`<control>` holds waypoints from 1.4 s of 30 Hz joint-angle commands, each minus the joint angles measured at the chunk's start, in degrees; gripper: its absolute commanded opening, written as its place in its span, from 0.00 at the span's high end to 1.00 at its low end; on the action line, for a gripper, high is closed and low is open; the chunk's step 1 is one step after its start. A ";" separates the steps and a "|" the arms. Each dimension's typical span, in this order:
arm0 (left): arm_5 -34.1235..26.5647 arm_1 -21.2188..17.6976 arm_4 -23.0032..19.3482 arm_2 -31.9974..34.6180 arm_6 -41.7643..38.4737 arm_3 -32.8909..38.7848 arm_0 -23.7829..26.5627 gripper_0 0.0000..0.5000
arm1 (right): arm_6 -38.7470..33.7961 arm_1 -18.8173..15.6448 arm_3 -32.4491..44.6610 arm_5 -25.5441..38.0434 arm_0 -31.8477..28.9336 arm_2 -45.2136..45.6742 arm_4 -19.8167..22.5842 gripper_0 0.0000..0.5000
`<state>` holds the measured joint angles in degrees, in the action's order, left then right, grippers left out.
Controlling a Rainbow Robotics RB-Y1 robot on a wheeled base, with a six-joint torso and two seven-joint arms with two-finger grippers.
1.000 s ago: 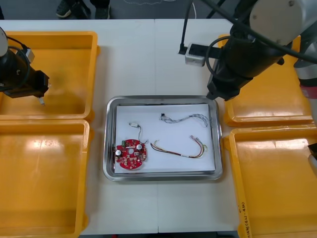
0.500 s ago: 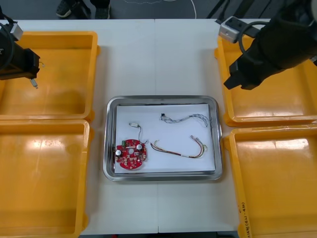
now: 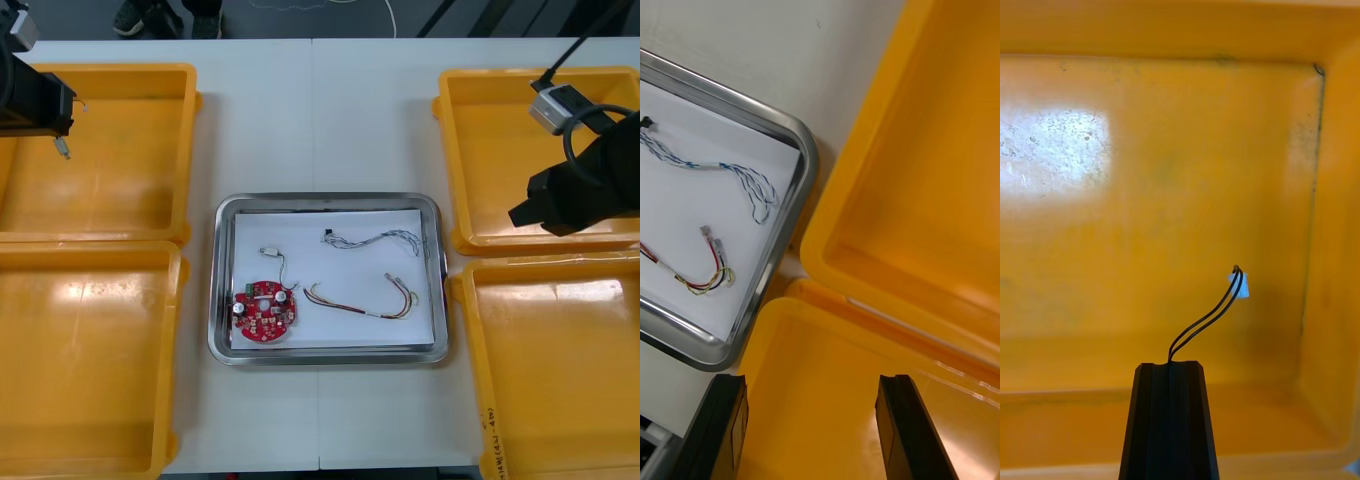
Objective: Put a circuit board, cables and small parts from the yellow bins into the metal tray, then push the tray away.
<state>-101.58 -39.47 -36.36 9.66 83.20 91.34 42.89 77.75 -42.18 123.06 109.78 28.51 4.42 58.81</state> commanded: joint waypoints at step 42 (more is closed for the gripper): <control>14.21 4.93 7.88 1.59 15.59 0.51 -9.40 1.00 | -11.31 -3.70 10.10 0.22 -20.34 2.79 -11.52 0.00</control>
<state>-88.39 -36.59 -30.57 9.67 104.34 91.33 33.79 64.80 -46.95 131.53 109.79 9.00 5.55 48.82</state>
